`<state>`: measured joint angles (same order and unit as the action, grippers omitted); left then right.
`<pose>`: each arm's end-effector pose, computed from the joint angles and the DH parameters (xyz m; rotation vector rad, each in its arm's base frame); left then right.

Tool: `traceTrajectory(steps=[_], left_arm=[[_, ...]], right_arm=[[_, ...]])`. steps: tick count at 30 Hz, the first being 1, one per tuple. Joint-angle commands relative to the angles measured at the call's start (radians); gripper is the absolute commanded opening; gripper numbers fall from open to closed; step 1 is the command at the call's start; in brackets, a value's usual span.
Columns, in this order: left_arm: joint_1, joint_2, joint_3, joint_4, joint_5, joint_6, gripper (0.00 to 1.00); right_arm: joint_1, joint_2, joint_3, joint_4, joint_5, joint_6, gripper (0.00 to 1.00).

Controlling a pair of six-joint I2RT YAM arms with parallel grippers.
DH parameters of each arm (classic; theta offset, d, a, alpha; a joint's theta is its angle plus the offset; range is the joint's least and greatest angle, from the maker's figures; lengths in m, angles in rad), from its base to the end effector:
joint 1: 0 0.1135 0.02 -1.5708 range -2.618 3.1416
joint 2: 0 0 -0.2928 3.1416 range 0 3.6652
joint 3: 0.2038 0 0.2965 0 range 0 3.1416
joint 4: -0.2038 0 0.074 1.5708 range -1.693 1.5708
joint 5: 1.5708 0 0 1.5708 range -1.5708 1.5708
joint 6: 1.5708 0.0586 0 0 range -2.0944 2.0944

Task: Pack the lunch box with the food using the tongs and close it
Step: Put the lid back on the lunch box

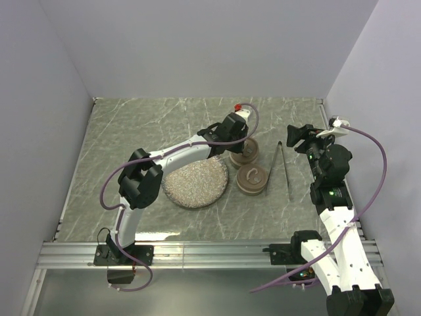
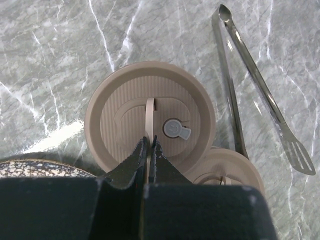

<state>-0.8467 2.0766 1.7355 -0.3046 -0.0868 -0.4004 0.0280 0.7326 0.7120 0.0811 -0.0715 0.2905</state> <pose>0.3756 -0.4171 0.2494 0.4561 2.2326 -0.5830 0.2259 0.0105 0.3714 0.1414 1.5117 0.3092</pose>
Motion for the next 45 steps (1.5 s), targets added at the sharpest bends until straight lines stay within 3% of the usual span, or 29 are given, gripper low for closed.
traceTrajectory(steps=[1,7,26,45], left_arm=[[-0.009,-0.078,0.021,-0.005,-0.019,0.017,0.0],[-0.014,-0.096,0.036,-0.004,-0.048,0.032,0.0],[-0.011,0.066,0.128,-0.094,-0.05,0.043,0.0],[-0.011,0.152,0.18,-0.117,0.009,0.064,0.0]], right_arm=[[-0.002,-0.006,0.001,0.025,-0.002,-0.01,0.69],[-0.002,-0.001,0.004,0.025,-0.01,-0.011,0.69],[-0.002,0.004,0.001,0.025,-0.007,-0.011,0.69],[-0.002,0.001,-0.002,0.022,-0.007,-0.011,0.69]])
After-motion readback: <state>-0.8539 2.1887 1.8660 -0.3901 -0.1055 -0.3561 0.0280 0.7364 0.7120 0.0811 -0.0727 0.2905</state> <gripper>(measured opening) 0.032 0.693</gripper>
